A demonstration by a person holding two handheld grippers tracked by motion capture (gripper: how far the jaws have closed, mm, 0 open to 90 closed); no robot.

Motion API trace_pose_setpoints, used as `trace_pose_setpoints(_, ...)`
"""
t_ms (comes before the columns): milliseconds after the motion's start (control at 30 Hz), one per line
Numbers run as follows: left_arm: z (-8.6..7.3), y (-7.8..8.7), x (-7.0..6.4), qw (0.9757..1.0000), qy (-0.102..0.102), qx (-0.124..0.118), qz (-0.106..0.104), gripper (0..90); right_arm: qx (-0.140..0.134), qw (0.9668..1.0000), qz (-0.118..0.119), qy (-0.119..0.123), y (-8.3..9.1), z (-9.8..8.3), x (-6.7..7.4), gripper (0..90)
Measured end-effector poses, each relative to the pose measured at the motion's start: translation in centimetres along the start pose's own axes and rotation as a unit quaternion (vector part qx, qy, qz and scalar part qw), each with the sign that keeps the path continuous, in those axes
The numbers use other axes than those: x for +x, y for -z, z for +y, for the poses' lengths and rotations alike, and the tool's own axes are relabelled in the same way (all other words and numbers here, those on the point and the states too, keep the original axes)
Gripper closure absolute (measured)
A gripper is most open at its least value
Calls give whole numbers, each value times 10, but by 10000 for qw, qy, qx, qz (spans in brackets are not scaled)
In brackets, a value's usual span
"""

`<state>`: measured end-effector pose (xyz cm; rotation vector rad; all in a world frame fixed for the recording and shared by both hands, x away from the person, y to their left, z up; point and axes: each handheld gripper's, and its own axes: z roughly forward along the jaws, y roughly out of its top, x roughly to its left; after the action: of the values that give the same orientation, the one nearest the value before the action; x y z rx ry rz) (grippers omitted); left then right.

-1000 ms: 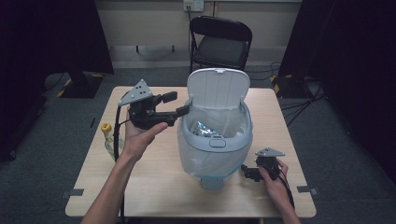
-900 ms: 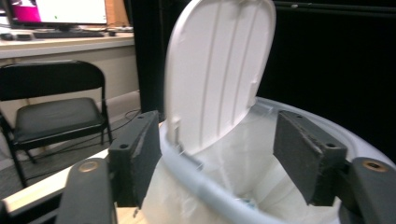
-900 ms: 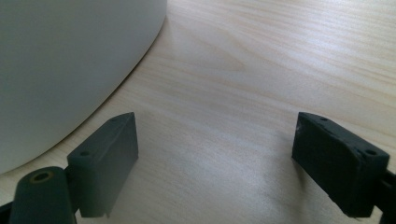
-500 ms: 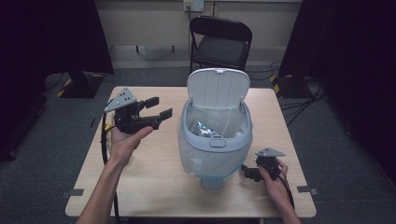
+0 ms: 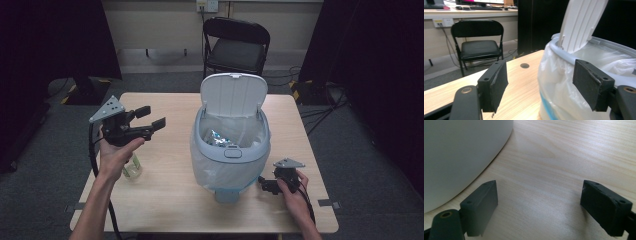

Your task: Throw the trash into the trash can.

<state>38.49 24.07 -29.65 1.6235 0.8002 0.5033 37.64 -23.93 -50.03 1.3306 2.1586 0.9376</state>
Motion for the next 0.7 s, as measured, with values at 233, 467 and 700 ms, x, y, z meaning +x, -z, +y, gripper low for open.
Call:
trace_pose_setpoints(233, -7, 14, 12, 9999, 76, -28, 110, 222, 1, 10000, 1, 0, 0, 0, 0, 133)
trace_pose_setpoints(467, -13, 25, 23, 9994, 155, -14, 309, 187, 0, 10000, 0, 1, 0, 0, 0, 133)
trace_pose_setpoints(700, -23, 33, 31, 9986, 258, 37, 464, 196, 1, 10000, 0, 2, 0, 0, 0, 133)
